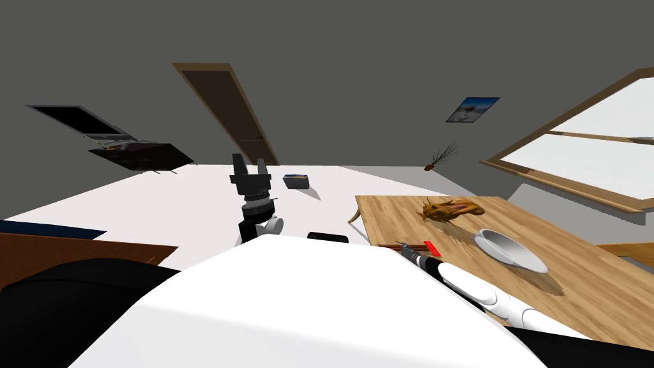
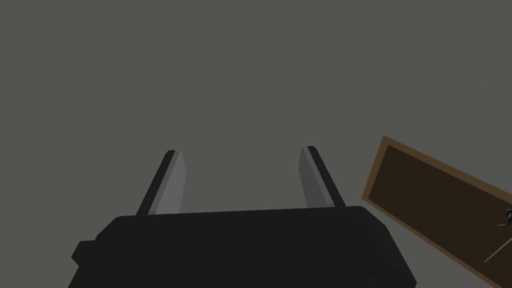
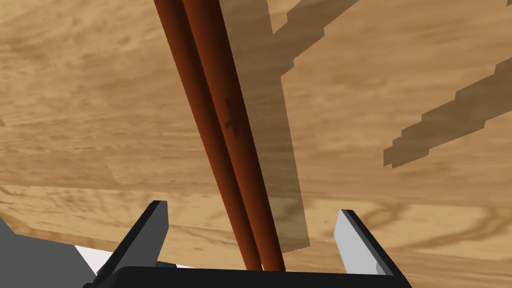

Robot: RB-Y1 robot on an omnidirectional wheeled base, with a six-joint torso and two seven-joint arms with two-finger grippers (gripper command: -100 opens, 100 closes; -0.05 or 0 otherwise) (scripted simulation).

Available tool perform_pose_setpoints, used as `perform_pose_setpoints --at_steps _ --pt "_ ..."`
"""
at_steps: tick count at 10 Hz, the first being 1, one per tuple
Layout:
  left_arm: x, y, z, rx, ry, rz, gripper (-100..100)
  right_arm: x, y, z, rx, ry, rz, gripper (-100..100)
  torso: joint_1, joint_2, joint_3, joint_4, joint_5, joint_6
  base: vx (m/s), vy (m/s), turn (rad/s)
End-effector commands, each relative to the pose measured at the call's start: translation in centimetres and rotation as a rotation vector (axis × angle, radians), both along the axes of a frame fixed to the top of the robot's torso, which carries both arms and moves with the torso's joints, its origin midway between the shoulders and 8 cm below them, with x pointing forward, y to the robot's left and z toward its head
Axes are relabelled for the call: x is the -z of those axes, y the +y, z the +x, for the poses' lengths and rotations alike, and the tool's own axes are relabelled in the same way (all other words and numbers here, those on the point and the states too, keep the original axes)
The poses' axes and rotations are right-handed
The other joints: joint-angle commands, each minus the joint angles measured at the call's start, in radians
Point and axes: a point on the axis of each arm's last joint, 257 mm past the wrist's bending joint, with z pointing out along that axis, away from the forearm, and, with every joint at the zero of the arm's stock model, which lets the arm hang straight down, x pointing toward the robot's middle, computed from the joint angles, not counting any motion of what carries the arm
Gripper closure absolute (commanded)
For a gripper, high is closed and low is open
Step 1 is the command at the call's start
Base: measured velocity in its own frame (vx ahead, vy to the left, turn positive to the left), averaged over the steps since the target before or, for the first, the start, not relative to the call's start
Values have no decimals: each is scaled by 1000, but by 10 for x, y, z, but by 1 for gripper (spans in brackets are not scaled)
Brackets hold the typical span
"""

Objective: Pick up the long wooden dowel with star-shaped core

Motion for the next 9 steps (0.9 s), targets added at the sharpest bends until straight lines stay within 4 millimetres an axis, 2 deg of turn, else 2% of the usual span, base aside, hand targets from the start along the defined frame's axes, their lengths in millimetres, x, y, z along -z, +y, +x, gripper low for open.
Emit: perform_pose_setpoints --at_steps 1,5,8,9 --pt "0 0 0 0 0 0 0 1 -16 -9 -49 20 -51 -100 0 0 0 0 0 0 21 -28 109" --pt "0 0 0 0 0 0 0 3 -51 -36 -155 78 -159 -100 0 1 1 0 0 0 33 -56 164" --pt "0 0 0 0 0 0 0 3 -51 -35 -158 78 -159 -100 3 3 2 1 1 0 6 -17 0" --pt "0 0 0 0 0 0 0 3 -51 -35 -155 77 -158 0 4 3 2 1 1 0 0 0 0"
